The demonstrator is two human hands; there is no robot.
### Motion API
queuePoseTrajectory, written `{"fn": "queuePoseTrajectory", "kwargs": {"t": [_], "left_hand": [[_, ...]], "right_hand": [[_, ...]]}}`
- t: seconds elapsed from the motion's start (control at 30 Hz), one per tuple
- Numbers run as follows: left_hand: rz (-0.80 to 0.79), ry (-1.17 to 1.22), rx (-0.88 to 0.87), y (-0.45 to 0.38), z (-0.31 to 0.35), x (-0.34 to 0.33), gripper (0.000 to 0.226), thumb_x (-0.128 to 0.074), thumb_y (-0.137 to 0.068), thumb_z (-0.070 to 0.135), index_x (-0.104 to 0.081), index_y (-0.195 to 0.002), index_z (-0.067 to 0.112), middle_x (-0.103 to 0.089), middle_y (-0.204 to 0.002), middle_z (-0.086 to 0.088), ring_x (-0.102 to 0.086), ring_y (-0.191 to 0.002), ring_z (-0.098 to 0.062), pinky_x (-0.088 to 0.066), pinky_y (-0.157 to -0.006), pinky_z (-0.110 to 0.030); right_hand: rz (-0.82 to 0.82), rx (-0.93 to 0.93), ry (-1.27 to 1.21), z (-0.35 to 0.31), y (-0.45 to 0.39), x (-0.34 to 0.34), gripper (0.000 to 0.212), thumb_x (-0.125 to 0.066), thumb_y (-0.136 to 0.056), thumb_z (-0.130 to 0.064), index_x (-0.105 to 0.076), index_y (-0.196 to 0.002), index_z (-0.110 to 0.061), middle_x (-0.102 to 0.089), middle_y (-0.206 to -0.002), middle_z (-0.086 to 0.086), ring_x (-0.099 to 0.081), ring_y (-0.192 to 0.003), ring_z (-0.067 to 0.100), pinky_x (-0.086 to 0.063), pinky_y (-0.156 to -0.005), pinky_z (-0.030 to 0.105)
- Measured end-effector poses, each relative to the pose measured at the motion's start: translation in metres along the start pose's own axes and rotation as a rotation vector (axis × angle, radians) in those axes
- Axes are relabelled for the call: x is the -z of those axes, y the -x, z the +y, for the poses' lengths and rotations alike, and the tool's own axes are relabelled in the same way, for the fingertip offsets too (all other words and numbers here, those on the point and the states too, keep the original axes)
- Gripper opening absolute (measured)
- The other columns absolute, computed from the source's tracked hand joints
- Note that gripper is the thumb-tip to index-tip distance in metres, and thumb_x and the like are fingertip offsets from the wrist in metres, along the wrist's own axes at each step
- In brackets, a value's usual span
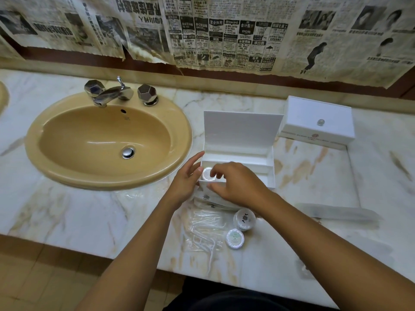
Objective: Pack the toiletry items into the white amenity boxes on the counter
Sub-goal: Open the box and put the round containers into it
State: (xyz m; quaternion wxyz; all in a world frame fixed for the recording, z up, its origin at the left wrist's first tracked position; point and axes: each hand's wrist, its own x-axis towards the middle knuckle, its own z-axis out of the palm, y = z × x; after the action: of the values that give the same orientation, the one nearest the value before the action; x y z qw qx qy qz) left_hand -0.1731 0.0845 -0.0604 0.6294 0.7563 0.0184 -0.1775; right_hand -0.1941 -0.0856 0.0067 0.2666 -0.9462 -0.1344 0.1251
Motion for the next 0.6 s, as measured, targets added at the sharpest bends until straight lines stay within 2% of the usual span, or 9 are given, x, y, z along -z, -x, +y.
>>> {"fn": "queuePoseTrajectory", "kwargs": {"t": [0.07,0.27,0.37,0.5,0.6], "left_hand": [[-0.002,0.002,-0.006,0.001,0.001,0.000,0.039,-0.047,-0.104,0.022,-0.045,-0.138,0.041,-0.057,-0.115,0.013,-0.052,-0.088,0.026,-0.047,-0.076,-0.007],[0.005,-0.035,-0.021,0.001,0.002,0.000,0.041,-0.048,-0.103,0.027,-0.044,-0.143,0.039,-0.052,-0.115,0.026,-0.052,-0.092,0.025,-0.052,-0.081,-0.022],[0.008,-0.053,-0.027,0.001,0.002,-0.001,0.041,-0.047,-0.103,0.028,-0.044,-0.143,0.039,-0.050,-0.116,0.028,-0.053,-0.094,0.024,-0.052,-0.077,-0.015],[0.020,-0.050,-0.026,0.002,0.002,-0.003,0.040,-0.047,-0.104,0.026,-0.045,-0.140,0.041,-0.052,-0.107,0.029,-0.054,-0.085,0.022,-0.053,-0.076,-0.022],[0.023,-0.054,-0.024,0.003,0.002,-0.004,0.041,-0.046,-0.104,0.026,-0.044,-0.143,0.038,-0.048,-0.110,0.033,-0.052,-0.088,0.027,-0.050,-0.072,-0.010]], "right_hand": [[-0.093,0.068,0.060,0.001,0.016,0.001,0.032,-0.063,-0.084,-0.046,-0.062,-0.110,-0.027,-0.064,-0.104,-0.006,-0.055,-0.100,0.015,-0.046,-0.083,0.031],[-0.298,0.213,0.297,0.010,0.057,-0.014,0.042,-0.064,-0.084,-0.045,-0.057,-0.121,-0.027,-0.062,-0.114,-0.004,-0.045,-0.114,0.016,-0.032,-0.097,0.033],[-0.320,0.236,0.350,0.014,0.066,-0.024,0.044,-0.063,-0.083,-0.042,-0.056,-0.124,-0.026,-0.061,-0.117,-0.003,-0.045,-0.115,0.018,-0.032,-0.096,0.034],[-0.297,0.270,0.410,0.019,0.070,-0.032,0.045,-0.065,-0.081,-0.037,-0.058,-0.123,-0.024,-0.062,-0.115,-0.002,-0.045,-0.113,0.020,-0.031,-0.091,0.035],[-0.291,0.289,0.452,0.022,0.073,-0.037,0.043,-0.068,-0.079,-0.032,-0.060,-0.121,-0.022,-0.063,-0.109,-0.001,-0.046,-0.109,0.021,-0.030,-0.091,0.037]]}}
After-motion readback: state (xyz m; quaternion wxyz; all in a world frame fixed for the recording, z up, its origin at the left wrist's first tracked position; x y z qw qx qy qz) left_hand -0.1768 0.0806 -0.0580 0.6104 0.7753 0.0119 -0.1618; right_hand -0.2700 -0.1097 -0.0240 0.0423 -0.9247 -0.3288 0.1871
